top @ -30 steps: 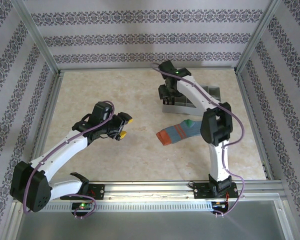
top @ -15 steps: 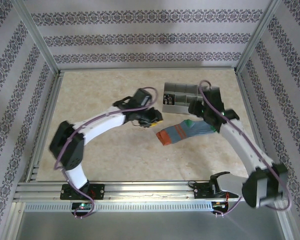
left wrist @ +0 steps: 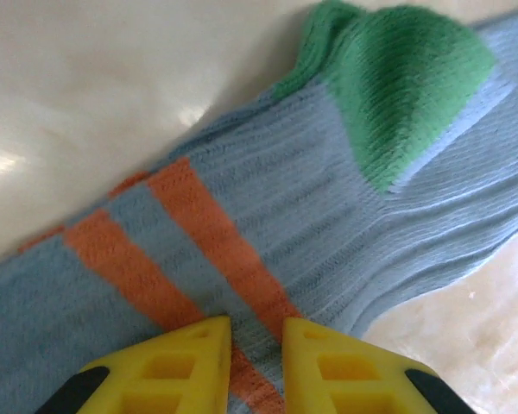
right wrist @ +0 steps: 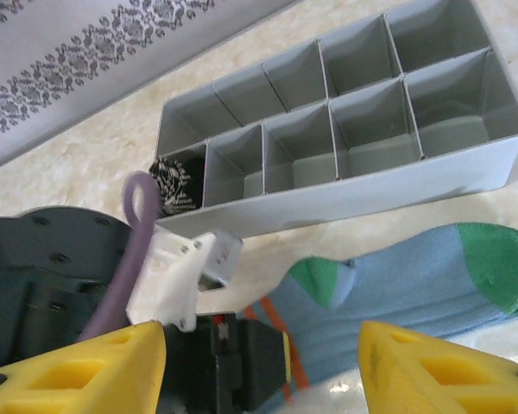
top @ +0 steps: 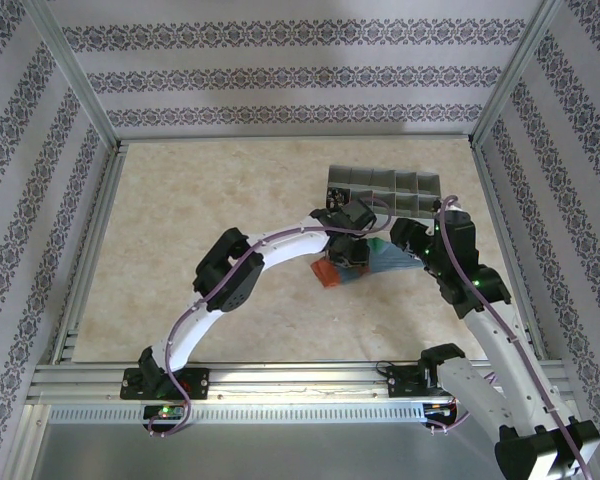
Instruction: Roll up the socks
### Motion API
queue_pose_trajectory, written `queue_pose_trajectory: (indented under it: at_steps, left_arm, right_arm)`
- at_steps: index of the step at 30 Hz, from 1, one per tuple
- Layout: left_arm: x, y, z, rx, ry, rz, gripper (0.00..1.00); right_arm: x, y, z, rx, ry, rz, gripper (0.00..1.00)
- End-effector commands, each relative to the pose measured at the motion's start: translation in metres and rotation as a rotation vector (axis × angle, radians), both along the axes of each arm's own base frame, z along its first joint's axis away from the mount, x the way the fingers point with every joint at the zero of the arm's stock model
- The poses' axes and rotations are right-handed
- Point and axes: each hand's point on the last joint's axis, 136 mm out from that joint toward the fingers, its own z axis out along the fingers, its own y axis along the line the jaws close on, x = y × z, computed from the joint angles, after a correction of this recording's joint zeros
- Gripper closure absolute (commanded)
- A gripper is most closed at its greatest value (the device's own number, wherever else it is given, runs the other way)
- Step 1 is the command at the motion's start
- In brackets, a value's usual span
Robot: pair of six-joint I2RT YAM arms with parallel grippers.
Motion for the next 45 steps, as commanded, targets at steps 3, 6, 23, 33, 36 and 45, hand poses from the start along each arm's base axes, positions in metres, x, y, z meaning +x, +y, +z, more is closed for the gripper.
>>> queue_pose_trajectory:
  at_steps: [3,6,23,33,36,45]
  left_arm:
    - [-0.026,0.096,-0.038,0.139,0.145,0.245,0.79]
    - [-0.049,0.153,-0.044,0.134,0.203,0.388,0.79]
    - [-0.116,0.300,-0.052,-0.125,0.377,1.084,0.79]
    - [-0.098,0.188,-0.042,-0.288,0.484,1.015,0.77]
    - [-0.091,0.182,-0.035,-0.305,0.486,1.028,0.76]
    - [-0.080,0.178,-0.003,-0.411,0.472,1.078,0.54]
  right_arm:
    - [-0.009,0.013,-0.025,-0.015,0.090,0.086,0.41]
    - [-0.008,0.025,-0.030,-0.044,0.100,0.142,0.41]
    - [-0.017,0.174,-0.048,-0.181,0.141,0.628,0.41]
    - [-0.010,0.180,-0.053,-0.207,0.102,0.646,0.40]
    - [-0.005,0.178,-0.055,-0.242,0.091,0.659,0.39]
    - [-0.010,0.180,-0.058,-0.380,-0.047,0.866,0.36]
